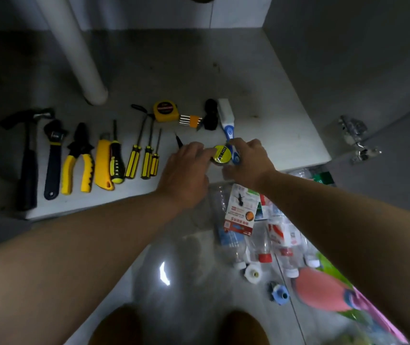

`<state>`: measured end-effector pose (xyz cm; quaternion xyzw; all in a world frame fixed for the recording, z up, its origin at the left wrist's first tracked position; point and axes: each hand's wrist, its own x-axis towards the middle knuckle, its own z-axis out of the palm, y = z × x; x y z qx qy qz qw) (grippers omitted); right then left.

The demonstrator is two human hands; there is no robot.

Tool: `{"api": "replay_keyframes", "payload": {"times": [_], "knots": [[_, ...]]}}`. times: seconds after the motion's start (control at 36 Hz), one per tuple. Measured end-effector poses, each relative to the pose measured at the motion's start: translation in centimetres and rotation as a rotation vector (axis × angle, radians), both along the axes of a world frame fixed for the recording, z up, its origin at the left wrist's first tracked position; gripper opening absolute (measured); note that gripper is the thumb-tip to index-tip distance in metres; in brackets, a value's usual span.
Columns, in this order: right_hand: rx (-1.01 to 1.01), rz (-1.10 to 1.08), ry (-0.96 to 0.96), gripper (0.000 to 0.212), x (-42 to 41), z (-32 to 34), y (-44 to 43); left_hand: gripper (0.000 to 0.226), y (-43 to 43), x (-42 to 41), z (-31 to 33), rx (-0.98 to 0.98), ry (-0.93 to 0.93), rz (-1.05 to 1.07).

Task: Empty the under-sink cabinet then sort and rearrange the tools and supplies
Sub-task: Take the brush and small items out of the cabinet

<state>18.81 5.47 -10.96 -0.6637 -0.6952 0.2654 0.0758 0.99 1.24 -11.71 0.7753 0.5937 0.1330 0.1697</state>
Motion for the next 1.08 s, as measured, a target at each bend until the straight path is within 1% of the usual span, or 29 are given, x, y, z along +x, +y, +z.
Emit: {"api": "replay_keyframes", "payload": {"times": [0.08, 0.17, 0.22, 0.28, 0.31, 0.42, 0.47, 0.56, 0.72, 0.89, 0.97, 1.08], "knots": [[0.073, 0.013, -0.114, 0.056, -1.1, -0.7, 0.7, 0.07, 1.0, 0.3, -0.2, -0.008, -0.007, -0.003], [0.183, 0.036, -0.263, 0.059, -1.8, -0.9, 0.9, 0.067, 2.2, 0.6, 0.4, -0.007, -0.042, 0.009], [0.222, 0.047, -0.276, 0.06, -1.9, -0.9, 0.9, 0.066, 3.3, 0.6, 0.9, -0.015, -0.062, 0.033], [0.242, 0.015, -0.22, 0.062, -1.8, -0.9, 0.8, 0.066, 4.6, 0.5, 1.1, -0.009, -0.04, 0.041], [0.249, -0.02, -0.159, 0.062, -1.7, -0.9, 0.6, 0.065, 5.3, 0.5, 1.1, -0.006, -0.007, 0.041], [0.261, -0.17, 0.13, 0.044, -1.0, -1.3, -1.1, 0.064, 8.7, 0.6, 1.2, -0.024, 0.164, 0.025], [0.265, -0.225, 0.216, 0.039, -0.6, -1.8, -2.0, 0.06, 9.9, 1.1, 1.2, -0.059, 0.24, 0.016], [0.282, -0.224, 0.237, 0.04, 0.1, -2.5, -3.1, 0.054, 10.8, 2.3, 1.1, -0.122, 0.313, 0.021], [0.314, -0.18, 0.292, 0.039, 1.3, -2.4, -3.8, 0.033, 11.2, 2.9, 1.0, -0.061, 0.341, 0.087], [0.316, -0.186, 0.323, 0.04, 1.9, -1.6, -5.1, 0.026, 10.8, 3.0, 1.5, -0.044, 0.309, 0.11], [0.298, -0.18, 0.322, 0.04, 2.4, -1.3, -6.4, 0.016, 10.1, 3.3, 1.3, -0.034, 0.347, 0.133], [0.269, -0.161, 0.296, 0.042, 3.4, -1.0, -8.3, 0.017, 8.9, 3.6, 1.2, -0.027, 0.4, 0.167]]}}
